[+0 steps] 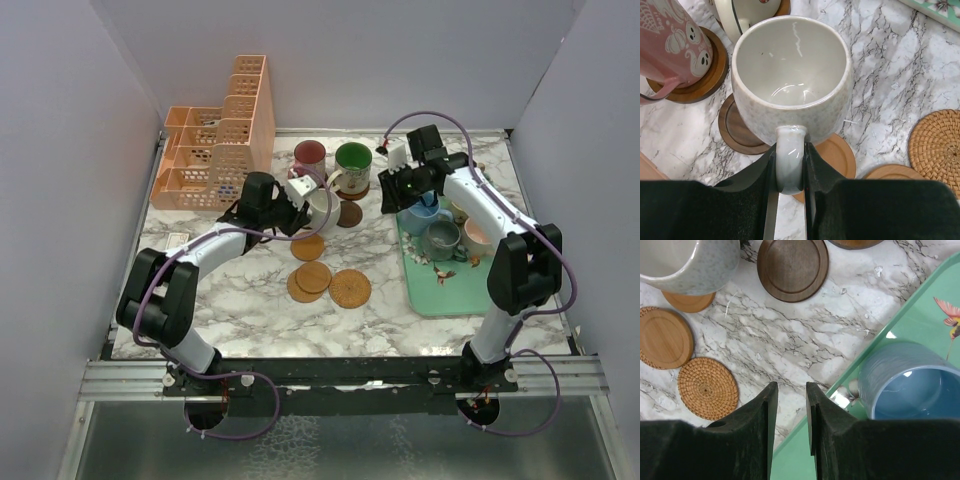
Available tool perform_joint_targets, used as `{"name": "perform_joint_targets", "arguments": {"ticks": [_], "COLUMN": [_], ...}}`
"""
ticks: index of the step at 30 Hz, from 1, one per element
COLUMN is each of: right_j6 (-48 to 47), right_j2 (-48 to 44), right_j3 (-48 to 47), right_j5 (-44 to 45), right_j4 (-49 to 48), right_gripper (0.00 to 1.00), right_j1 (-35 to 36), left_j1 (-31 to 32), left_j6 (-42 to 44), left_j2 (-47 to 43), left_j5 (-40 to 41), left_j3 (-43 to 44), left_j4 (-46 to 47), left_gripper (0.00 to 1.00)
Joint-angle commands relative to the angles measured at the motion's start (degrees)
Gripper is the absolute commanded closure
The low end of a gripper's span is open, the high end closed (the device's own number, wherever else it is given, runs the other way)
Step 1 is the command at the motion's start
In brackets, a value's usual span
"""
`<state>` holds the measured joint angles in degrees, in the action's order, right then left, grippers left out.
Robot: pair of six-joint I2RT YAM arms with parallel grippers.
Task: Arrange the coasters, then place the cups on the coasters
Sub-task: Pick up the cup at the center of the board, then place the cup on the coaster.
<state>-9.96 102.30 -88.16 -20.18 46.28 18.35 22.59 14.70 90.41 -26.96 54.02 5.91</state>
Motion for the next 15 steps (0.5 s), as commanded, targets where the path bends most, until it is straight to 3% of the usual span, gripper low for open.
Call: {"name": "perform_joint_targets", "arguments": {"ticks": [1,15], "right_j6": [-1.11,-1.47], "right_j2": [-3.38,-3.72], "right_j3": [1.03,1.52], "right_j5": [-0.04,-0.59], "right_j4": [-2.92,-2.92], "right_gripper": [0.71,0.71], "right_j1": [-0.72,-1.12], "left_j1": [-1.03,-3.88], "left_j6": [0.21,-0.43], "left_j2": [-3.69,-0.84], "left_j5": [-3.89,-3.41], "left_j3": [-1.11,-3.22], "left_j4": [13.76,18.47], "left_gripper": [1.0,1.0]}}
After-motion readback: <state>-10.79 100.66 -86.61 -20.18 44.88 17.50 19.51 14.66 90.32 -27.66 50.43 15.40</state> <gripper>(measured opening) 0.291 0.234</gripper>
